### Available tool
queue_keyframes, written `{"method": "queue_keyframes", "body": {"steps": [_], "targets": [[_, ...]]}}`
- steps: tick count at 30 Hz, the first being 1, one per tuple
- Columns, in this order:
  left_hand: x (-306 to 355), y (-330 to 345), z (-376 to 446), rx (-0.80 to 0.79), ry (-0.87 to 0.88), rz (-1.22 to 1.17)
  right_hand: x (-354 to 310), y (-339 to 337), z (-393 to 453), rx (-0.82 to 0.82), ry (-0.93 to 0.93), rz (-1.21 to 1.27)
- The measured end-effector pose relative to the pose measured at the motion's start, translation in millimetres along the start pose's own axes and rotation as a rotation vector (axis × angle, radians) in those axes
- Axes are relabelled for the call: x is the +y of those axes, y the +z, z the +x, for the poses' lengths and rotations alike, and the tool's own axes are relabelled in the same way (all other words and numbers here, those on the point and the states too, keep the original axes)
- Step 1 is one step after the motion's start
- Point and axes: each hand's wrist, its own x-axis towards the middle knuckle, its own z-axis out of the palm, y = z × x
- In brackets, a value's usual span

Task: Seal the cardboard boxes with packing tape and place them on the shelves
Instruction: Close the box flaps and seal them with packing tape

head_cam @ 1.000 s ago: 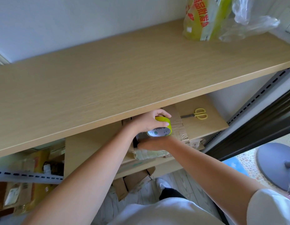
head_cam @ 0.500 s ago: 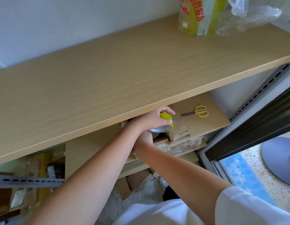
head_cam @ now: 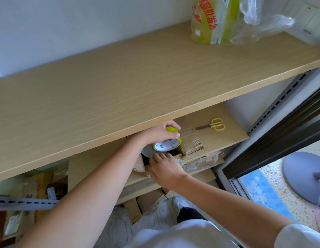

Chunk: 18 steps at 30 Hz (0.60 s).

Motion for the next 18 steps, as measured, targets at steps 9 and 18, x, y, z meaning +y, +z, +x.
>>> {"method": "queue_keyframes", "body": {"steps": [9,18], "targets": [[4.2,-0.5,4.1,-0.022,-0.065,0.088,4.6,-29.1,17.1,-0.337,0.130,-0.057],[16.7,-4.0,6.4,-0.103,-0.046,0.216,8.2,-16.2,19.4,-0.277,0.194,0.087]]}}
